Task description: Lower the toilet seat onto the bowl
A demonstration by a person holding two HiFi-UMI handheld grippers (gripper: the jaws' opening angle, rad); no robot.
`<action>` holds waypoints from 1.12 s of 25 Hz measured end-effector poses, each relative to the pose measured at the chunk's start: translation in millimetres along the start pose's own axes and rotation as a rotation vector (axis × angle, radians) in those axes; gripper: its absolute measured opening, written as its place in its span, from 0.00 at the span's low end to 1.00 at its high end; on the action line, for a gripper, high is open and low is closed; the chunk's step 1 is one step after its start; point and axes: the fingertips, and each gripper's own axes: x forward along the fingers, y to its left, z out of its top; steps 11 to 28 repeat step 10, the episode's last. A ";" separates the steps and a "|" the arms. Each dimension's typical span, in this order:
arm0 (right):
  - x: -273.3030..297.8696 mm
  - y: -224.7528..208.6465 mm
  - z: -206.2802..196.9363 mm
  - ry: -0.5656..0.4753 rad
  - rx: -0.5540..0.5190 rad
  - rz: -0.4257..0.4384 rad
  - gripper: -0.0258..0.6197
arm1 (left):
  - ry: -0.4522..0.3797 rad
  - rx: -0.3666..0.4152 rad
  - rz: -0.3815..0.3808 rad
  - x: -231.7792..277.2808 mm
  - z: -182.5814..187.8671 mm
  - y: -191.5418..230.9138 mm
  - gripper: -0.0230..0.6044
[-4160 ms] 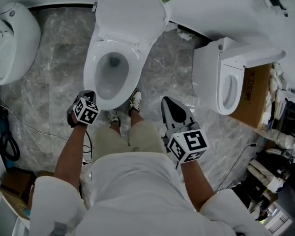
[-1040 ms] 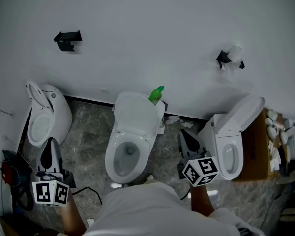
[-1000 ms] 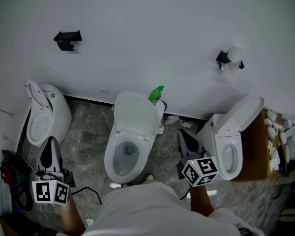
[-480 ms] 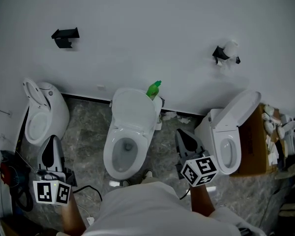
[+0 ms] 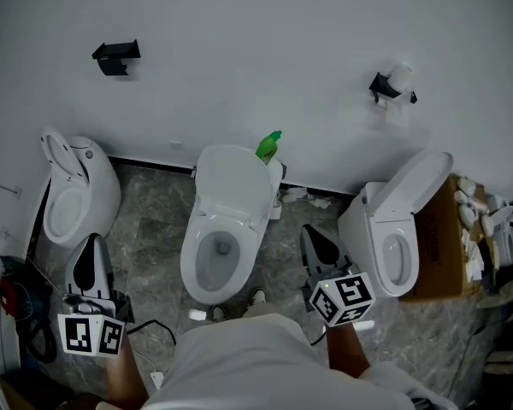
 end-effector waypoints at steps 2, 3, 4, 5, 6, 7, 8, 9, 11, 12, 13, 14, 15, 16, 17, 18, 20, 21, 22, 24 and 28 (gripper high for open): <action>-3.9 4.1 0.2 -0.001 -0.006 -0.001 0.04 | -0.003 -0.007 0.003 -5.7 -0.8 1.5 0.05; -5.8 5.9 0.4 0.000 -0.008 0.000 0.04 | -0.004 -0.010 0.004 -8.3 -0.9 2.3 0.05; -7.6 7.8 0.4 0.000 -0.010 0.000 0.04 | -0.006 -0.012 0.006 -10.5 -1.1 3.1 0.05; -9.0 10.0 0.0 -0.001 -0.011 0.001 0.04 | -0.006 -0.012 0.006 -12.7 -1.5 4.0 0.05; -10.0 12.6 -1.1 0.000 -0.011 0.003 0.04 | -0.006 -0.012 0.007 -14.8 -2.5 4.7 0.05; -10.8 15.0 -2.6 0.001 -0.011 0.004 0.04 | -0.005 -0.012 0.006 -16.5 -3.8 5.1 0.05; -11.3 16.9 -4.2 0.003 -0.012 0.005 0.04 | -0.005 -0.013 0.004 -17.5 -5.4 4.9 0.05; -11.8 18.4 -5.8 0.006 -0.013 0.005 0.04 | -0.004 -0.014 0.002 -18.1 -7.2 4.4 0.05; -12.4 19.7 -7.5 0.008 -0.013 0.005 0.04 | -0.004 -0.016 0.000 -18.5 -9.1 3.7 0.05; -12.4 19.7 -7.5 0.008 -0.013 0.005 0.04 | -0.004 -0.016 0.000 -18.5 -9.1 3.7 0.05; -12.4 19.7 -7.5 0.008 -0.013 0.005 0.04 | -0.004 -0.016 0.000 -18.5 -9.1 3.7 0.05; -12.4 19.7 -7.5 0.008 -0.013 0.005 0.04 | -0.004 -0.016 0.000 -18.5 -9.1 3.7 0.05; -12.4 19.7 -7.5 0.008 -0.013 0.005 0.04 | -0.004 -0.016 0.000 -18.5 -9.1 3.7 0.05; -12.4 19.7 -7.5 0.008 -0.013 0.005 0.04 | -0.004 -0.016 0.000 -18.5 -9.1 3.7 0.05; -12.4 19.7 -7.5 0.008 -0.013 0.005 0.04 | -0.004 -0.016 0.000 -18.5 -9.1 3.7 0.05; -12.4 19.7 -7.5 0.008 -0.013 0.005 0.04 | -0.004 -0.016 0.000 -18.5 -9.1 3.7 0.05; -12.4 19.7 -7.5 0.008 -0.013 0.005 0.04 | -0.004 -0.016 0.000 -18.5 -9.1 3.7 0.05; -12.4 19.7 -7.5 0.008 -0.013 0.005 0.04 | -0.004 -0.016 0.000 -18.5 -9.1 3.7 0.05; -12.4 19.7 -7.5 0.008 -0.013 0.005 0.04 | -0.004 -0.016 0.000 -18.5 -9.1 3.7 0.05; -12.4 19.7 -7.5 0.008 -0.013 0.005 0.04 | -0.004 -0.016 0.000 -18.5 -9.1 3.7 0.05; -12.4 19.7 -7.5 0.008 -0.013 0.005 0.04 | -0.004 -0.016 0.000 -18.5 -9.1 3.7 0.05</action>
